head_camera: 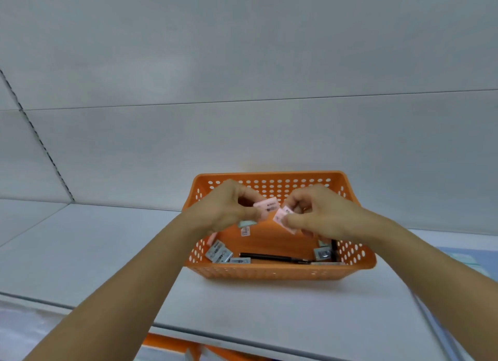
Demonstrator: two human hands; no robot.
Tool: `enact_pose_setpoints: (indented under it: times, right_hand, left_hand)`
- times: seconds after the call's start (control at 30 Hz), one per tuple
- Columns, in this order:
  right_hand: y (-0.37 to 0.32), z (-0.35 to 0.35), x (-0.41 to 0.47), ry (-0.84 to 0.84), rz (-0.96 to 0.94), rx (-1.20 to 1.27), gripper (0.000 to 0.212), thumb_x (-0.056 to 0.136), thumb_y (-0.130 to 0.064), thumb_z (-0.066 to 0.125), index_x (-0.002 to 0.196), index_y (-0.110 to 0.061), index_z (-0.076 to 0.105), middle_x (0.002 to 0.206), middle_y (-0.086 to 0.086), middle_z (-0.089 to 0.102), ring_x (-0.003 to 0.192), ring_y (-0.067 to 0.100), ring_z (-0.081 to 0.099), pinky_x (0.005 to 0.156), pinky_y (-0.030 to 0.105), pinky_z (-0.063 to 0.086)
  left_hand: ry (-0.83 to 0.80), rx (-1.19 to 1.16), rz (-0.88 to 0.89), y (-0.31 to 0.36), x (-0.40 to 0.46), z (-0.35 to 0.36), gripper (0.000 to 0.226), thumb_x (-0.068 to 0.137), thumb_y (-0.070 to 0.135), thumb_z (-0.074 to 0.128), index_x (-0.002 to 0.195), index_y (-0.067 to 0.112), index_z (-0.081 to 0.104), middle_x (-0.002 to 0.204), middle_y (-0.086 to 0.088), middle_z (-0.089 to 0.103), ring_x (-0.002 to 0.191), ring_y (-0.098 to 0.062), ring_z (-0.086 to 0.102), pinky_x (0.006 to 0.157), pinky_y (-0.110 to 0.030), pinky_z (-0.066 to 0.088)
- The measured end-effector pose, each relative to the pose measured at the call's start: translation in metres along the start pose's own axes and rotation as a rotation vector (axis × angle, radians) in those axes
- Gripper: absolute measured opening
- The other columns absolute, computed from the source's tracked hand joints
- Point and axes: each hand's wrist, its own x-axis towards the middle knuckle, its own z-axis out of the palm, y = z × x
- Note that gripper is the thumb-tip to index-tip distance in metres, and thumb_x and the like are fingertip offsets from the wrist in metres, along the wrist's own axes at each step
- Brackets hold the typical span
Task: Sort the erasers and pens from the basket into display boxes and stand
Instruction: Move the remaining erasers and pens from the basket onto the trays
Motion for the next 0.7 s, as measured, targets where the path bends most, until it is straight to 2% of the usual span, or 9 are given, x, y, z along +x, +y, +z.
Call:
enact_pose_setpoints:
  times: [0.07,0.2,0.3,0.47,0.6,0.7]
  right_hand:
    - [0.003,-0.013,-0.018,0.047,0.001,0.144,0.006,0.086,-0.021,0.068,0.087,-0.016,0.066,0.065,0.001,0.066,0.050,0.012,0.056,0.041,0.026,0.042]
    - [0.016,-0.038,-0.056,0.127,0.048,0.413,0.013,0.090,-0.016,0.061,0.094,-0.006,0.068,0.063,0.010,0.058,0.049,0.021,0.049,0.036,0.024,0.036]
    - [0.034,-0.066,-0.092,0.217,0.082,0.567,0.016,0.092,-0.013,0.058,0.092,0.000,0.066,0.066,0.008,0.056,0.052,0.018,0.048,0.036,0.023,0.031]
    - [0.086,-0.121,-0.161,0.394,0.177,0.572,0.015,0.088,-0.016,0.064,0.091,-0.002,0.069,0.070,0.007,0.056,0.055,0.016,0.049,0.038,0.022,0.032]
    - [0.136,-0.159,-0.222,0.522,0.325,0.435,0.025,0.083,-0.023,0.073,0.091,0.001,0.068,0.068,0.005,0.061,0.055,0.015,0.050,0.042,0.025,0.036]
    - [0.177,-0.186,-0.262,0.641,0.459,0.332,0.022,0.082,-0.021,0.075,0.090,-0.002,0.069,0.061,0.002,0.064,0.048,0.011,0.049,0.043,0.026,0.038]
  left_hand:
    - [0.055,-0.133,0.019,0.015,-0.003,0.016,0.015,0.085,0.021,0.073,0.100,0.022,0.077,0.091,0.006,0.075,0.088,-0.012,0.068,0.079,-0.024,0.055]
    - [0.068,-0.553,0.011,0.053,0.000,0.056,0.023,0.087,0.016,0.067,0.107,0.007,0.073,0.081,0.000,0.069,0.063,-0.004,0.057,0.054,-0.017,0.045]
    - [0.030,-0.867,-0.043,0.091,0.014,0.092,0.020,0.082,0.016,0.066,0.098,0.006,0.072,0.072,0.000,0.068,0.057,-0.005,0.055,0.049,-0.014,0.046]
    - [-0.105,-0.899,0.032,0.157,0.037,0.172,0.015,0.092,0.013,0.059,0.098,0.007,0.071,0.072,0.002,0.067,0.059,-0.008,0.050,0.048,-0.014,0.044]
    - [-0.255,-0.881,0.068,0.193,0.044,0.245,0.011,0.089,0.010,0.063,0.096,0.009,0.071,0.074,-0.001,0.068,0.056,-0.009,0.051,0.048,-0.017,0.042]
    - [-0.290,-0.773,0.041,0.208,0.057,0.293,0.011,0.088,0.006,0.067,0.098,0.009,0.069,0.077,-0.006,0.068,0.055,-0.007,0.055,0.047,-0.018,0.043]
